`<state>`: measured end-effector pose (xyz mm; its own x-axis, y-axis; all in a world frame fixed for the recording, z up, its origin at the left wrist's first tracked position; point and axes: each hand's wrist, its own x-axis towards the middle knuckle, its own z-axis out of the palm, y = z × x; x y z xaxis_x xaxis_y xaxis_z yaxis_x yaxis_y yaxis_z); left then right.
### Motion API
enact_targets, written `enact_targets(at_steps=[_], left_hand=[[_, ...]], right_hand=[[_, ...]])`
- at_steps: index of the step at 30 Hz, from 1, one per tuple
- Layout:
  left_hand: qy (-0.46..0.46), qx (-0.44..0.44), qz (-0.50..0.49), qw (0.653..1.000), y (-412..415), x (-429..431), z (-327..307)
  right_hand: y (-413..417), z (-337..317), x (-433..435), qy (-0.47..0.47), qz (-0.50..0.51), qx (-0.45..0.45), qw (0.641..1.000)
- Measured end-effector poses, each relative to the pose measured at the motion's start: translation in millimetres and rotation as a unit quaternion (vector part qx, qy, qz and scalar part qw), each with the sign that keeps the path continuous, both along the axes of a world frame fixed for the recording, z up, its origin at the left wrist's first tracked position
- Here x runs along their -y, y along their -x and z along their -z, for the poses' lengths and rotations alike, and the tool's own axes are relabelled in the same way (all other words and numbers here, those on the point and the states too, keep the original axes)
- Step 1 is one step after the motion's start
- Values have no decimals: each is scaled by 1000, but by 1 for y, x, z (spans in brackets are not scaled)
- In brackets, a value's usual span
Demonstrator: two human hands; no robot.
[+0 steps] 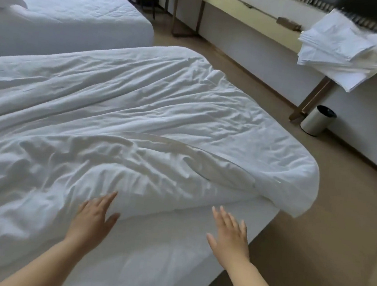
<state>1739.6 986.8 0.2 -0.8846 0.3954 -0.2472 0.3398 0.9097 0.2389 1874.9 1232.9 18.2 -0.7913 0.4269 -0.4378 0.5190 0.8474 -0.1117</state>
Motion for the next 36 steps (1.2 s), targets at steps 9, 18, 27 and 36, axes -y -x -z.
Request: enact_targets(at_steps=[9,18,27,36], left_hand=[[-173,62,-147,972,23,-306,54],[-20,85,-247,965,83,-381,125],[51,104,-323,939,122,-413,123],[-86,90,-431,894,62,-474,55]], right_hand=[[13,30,-265,-28,47,40,998],[86,104,-352,3,-57,75,996],[154,108,-406,91,-132,107,981],[133,34,-473,240,-160,55,956]])
